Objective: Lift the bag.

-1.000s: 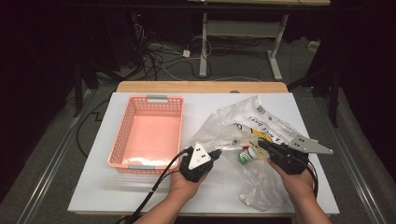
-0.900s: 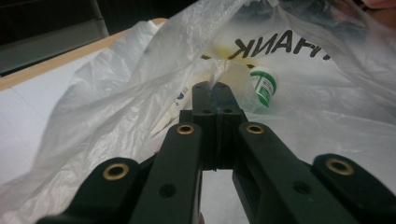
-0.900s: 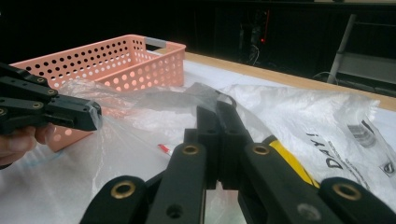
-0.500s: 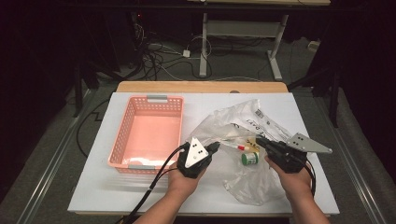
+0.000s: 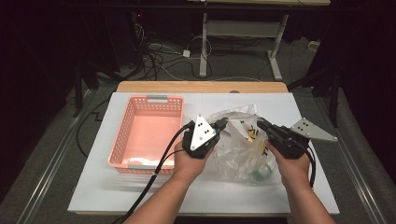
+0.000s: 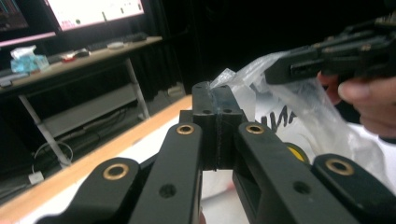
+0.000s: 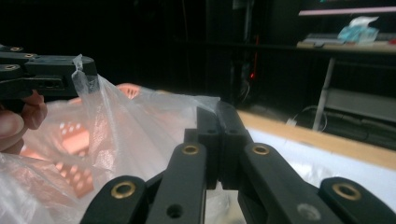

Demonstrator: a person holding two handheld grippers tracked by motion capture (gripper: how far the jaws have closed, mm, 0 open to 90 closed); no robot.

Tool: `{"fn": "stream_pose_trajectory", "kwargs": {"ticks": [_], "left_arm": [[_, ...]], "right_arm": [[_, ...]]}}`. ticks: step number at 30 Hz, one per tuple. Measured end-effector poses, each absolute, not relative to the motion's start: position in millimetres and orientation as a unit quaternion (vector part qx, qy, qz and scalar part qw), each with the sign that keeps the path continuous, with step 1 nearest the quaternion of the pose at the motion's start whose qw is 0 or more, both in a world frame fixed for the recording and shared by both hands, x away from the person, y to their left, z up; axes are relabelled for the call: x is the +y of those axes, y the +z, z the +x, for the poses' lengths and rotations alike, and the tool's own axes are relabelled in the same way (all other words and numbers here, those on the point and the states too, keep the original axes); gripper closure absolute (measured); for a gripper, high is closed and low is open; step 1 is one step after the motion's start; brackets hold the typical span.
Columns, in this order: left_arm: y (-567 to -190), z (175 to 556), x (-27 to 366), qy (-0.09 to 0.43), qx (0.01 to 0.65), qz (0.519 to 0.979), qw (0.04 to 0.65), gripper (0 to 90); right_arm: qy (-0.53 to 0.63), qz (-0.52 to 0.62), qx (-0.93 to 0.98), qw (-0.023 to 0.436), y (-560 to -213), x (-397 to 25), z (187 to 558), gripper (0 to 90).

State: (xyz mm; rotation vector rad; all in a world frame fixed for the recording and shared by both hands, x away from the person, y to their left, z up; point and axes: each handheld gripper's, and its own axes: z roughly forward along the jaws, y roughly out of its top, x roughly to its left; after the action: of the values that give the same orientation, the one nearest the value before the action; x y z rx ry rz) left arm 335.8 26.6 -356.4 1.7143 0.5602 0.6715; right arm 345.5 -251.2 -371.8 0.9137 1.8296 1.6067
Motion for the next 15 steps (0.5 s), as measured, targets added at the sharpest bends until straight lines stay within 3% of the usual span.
{"fn": "stream_pose_trajectory", "kwargs": {"ticks": [15], "left_arm": [[-300, 367, 22, 0.313, 0.220, 0.694, 0.610, 88.4]], "right_arm": [[0.626, 0.333, 0.633, 0.310, -328, -244, 369, 90.0]]}}
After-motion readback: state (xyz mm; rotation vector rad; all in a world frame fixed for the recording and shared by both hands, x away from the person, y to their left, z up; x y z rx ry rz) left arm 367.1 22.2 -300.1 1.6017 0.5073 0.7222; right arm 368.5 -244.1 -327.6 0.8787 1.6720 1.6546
